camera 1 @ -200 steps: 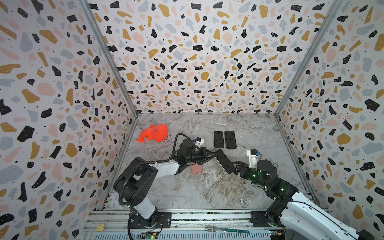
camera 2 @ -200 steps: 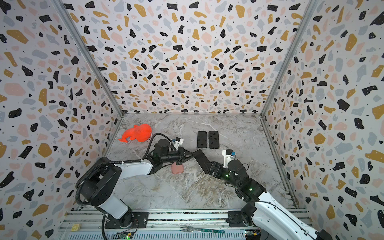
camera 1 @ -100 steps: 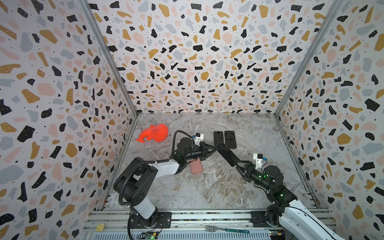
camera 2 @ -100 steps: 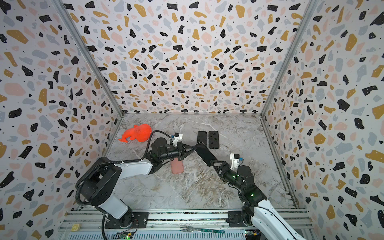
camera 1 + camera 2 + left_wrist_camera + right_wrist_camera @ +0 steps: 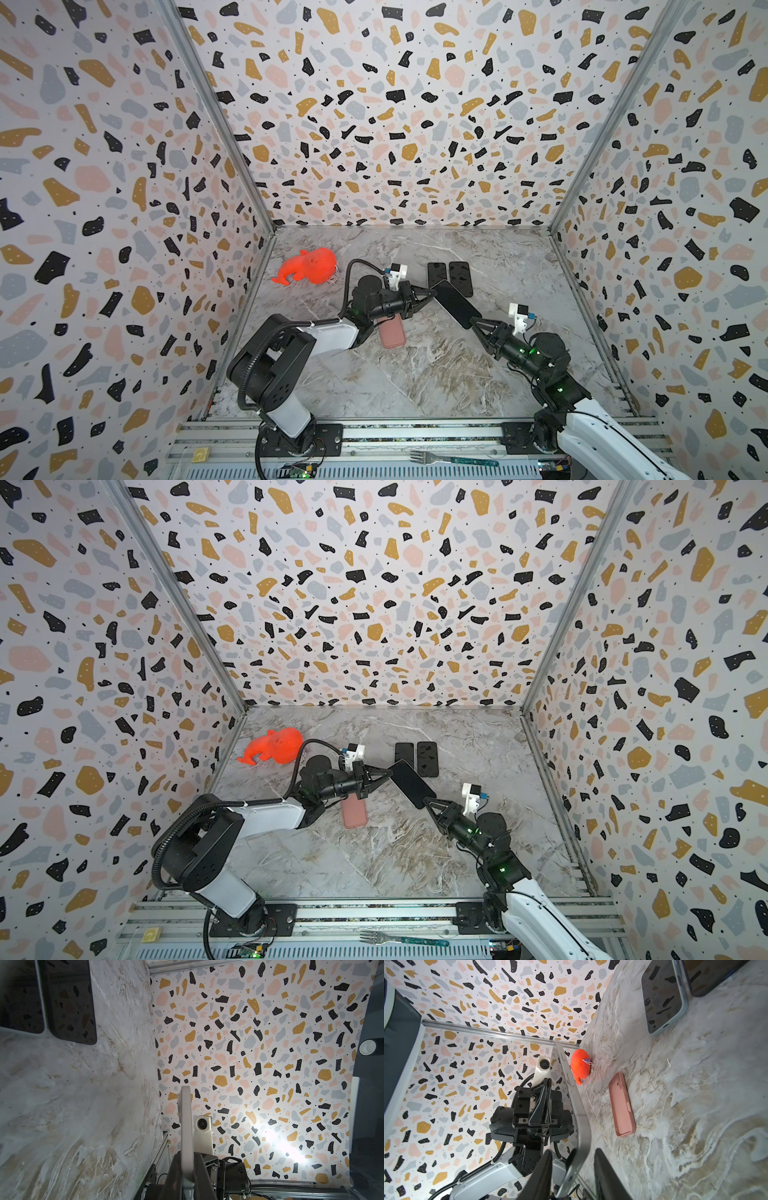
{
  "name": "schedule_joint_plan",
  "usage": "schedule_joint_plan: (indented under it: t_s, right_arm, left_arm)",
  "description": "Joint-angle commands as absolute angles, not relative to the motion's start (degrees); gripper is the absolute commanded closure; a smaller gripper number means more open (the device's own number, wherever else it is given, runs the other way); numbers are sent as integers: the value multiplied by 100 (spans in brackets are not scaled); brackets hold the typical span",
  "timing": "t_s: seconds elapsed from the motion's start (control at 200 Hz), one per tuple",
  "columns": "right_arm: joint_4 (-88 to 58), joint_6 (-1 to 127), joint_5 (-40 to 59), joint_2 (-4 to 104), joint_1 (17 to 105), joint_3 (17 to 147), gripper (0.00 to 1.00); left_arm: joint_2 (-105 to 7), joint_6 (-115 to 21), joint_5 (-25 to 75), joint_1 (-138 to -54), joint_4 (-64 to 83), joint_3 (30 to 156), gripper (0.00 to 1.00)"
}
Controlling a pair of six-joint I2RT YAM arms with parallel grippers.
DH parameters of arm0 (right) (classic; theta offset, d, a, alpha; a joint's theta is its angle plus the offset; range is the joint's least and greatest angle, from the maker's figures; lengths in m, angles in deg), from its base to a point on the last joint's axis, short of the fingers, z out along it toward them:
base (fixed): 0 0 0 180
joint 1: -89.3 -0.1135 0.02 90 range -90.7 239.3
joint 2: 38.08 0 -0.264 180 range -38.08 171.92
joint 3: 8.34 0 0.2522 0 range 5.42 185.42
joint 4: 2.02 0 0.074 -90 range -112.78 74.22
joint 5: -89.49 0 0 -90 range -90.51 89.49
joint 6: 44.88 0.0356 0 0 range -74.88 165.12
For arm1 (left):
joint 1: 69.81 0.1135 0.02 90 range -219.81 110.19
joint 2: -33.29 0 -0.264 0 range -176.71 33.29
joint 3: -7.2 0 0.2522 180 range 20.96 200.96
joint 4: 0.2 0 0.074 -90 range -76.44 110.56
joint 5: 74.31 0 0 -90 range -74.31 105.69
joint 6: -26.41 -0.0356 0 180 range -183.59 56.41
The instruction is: Put the phone into the phone case
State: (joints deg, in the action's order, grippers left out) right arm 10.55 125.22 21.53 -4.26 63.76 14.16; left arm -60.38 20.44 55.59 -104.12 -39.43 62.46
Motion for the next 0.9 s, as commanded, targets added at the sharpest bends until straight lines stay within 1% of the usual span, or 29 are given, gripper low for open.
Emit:
schedule_joint_plan:
  t_s: [0.0, 0.285, 0.461, 0.521, 0.616, 0.656, 0.726, 0.846, 0.866, 0.896]
  right_arm:
    - [1412, 12495, 2109, -374, 6399, 1480, 71]
    - [1781, 12539, 2212, -165, 6403, 1490, 83]
    - [1764, 12537, 2214, -190, 6401, 1518, 91]
    - [1704, 12521, 2196, -220, 6399, 1523, 94]
    - [1550, 12489, 2165, -278, 6408, 1527, 97]
    - [1469, 12475, 2171, -305, 6431, 1539, 99]
    - [1405, 12451, 2192, -329, 6457, 1527, 100]
    - [1317, 12349, 2294, -305, 6530, 1543, 100]
    - [1300, 12321, 2325, -294, 6545, 1536, 100]
    - [1272, 12288, 2362, -267, 6561, 1544, 100]
  left_arm:
    - [-6080, 2135, 5621, -10418, -4657, 6214, 100]
    - [-6135, 2195, 5625, -10452, -4792, 6201, 100]
    - [-6191, 2090, 5629, -10462, -4701, 6184, 100]
    - [-6173, 1984, 5629, -10462, -4584, 6174, 100]
    - [-6067, 1518, 5597, -10462, -3928, 6221, 100]
    - [-5998, 1186, 5556, -10449, -3459, 6272, 90]
    - [-5868, 514, 5424, -10411, -2465, 6432, 66]
    - [-5712, -794, 4997, -10232, -600, 6846, 31]
    - [-5701, -1012, 4930, -10197, -323, 6945, 26]
    - [-5722, -1389, 4788, -10145, 182, 7110, 23]
